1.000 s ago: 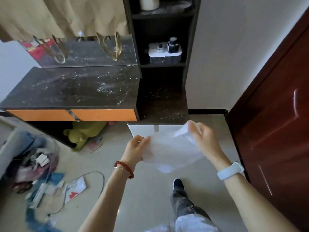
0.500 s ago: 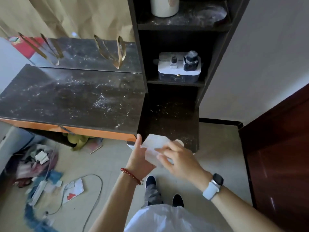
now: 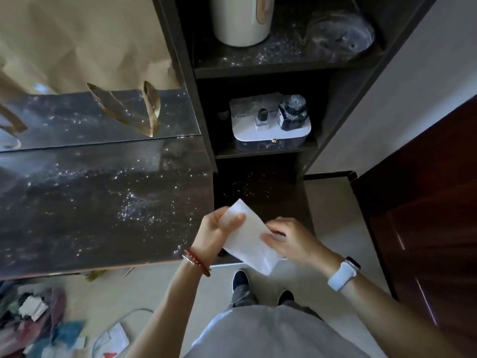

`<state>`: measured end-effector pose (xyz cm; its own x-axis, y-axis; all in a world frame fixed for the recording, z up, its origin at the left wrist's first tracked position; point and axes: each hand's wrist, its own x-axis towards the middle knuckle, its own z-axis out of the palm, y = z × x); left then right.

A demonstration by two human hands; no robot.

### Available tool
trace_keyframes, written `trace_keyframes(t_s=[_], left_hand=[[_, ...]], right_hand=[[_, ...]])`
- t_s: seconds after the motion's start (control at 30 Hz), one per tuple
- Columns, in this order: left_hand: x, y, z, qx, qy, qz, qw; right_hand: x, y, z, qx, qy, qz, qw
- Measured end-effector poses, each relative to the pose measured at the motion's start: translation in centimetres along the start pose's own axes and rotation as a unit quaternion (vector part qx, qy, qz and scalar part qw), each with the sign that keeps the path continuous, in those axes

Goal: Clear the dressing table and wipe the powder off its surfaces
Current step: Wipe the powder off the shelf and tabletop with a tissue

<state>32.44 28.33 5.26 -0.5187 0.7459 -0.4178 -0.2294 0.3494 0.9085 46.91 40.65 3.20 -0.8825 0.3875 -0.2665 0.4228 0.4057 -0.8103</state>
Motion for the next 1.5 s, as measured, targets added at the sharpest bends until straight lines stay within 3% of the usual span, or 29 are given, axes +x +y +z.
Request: trace_keyframes(t_s=[0.17,0.27,0.3,0.4,0.47,0.53,0.6,0.67,0.73,0.8,0.9,1.0,1.13,1.2,1.23,1.33,1.37,1.43,1.5], left_hand=[[2.9,0.0,0.0,-0.036,0.106,0.005,0.994],[4.1,-1.3,1.8,0.091,0.126,0.038,0.987],[4.4,-1.6,2.5,0.153,0.121,0.059,0.979],[5.2,-3.3,4.5,0.326,0.012,0.149,0.933],[5.3,-5.0,5.9,0.413,-0.102,0.154,0.892],[5.3,-6.8,6.9,0.464,-0.171,0.151,0.856],[5.2,-8.6,7.8,0.464,-0.191,0.143,0.853],[5.3,-10.5,8.2,0.441,-0.132,0.104,0.882],[5.8,-12.9,8.2,0.44,-0.049,0.034,0.896],[6.1,-15.7,8.3,0.474,0.001,-0.06,0.879],[6.8,-19.8,8.2,0.495,0.065,-0.136,0.856],[7.6,-22.9,8.2,0.52,0.094,-0.139,0.838],[8.5,-24.9,8.3,0.538,0.113,-0.145,0.823],[8.5,-25.2,8.5,0.534,0.129,-0.133,0.825],[8.5,-25.4,8.6,0.53,0.136,-0.128,0.827],[8.3,-25.4,8.7,0.532,0.147,-0.121,0.825],[8.3,-25.3,8.7,0.532,0.147,-0.122,0.825],[8.3,-25.0,8.6,0.53,0.15,-0.123,0.826],[8.3,-24.7,8.5,0.532,0.149,-0.125,0.824]], right_hand=[[0.4,2.3,-1.1,0.101,0.05,0.076,0.991],[0.9,3.9,-0.7,0.203,0.094,0.177,0.958],[1.1,4.3,-0.4,0.305,0.123,0.22,0.918],[1.5,6.3,0.5,0.61,0.131,0.304,0.72],[1.5,7.5,0.5,0.666,0.097,0.296,0.678],[1.6,8.4,0.6,0.644,0.086,0.289,0.703],[2.2,10.0,1.0,0.548,0.122,0.319,0.764],[2.7,12.1,0.5,0.353,0.231,0.328,0.845],[3.1,14.5,-0.6,0.124,0.287,0.222,0.923],[3.5,17.1,-1.5,-0.057,0.287,0.115,0.949],[3.5,21.0,-1.0,-0.188,0.185,-0.019,0.964],[1.2,24.2,1.5,-0.244,0.003,-0.056,0.968],[0.0,27.4,2.4,-0.345,-0.157,-0.197,0.904],[2.1,28.2,1.1,-0.416,-0.167,-0.274,0.851],[3.7,28.3,0.4,-0.427,-0.154,-0.252,0.855],[7.5,27.2,0.6,-0.371,-0.037,-0.054,0.926],[7.2,26.8,1.6,-0.364,-0.024,-0.038,0.93],[4.2,26.7,4.1,-0.384,-0.082,-0.159,0.906],[1.0,27.1,4.7,-0.408,-0.188,-0.308,0.839]])
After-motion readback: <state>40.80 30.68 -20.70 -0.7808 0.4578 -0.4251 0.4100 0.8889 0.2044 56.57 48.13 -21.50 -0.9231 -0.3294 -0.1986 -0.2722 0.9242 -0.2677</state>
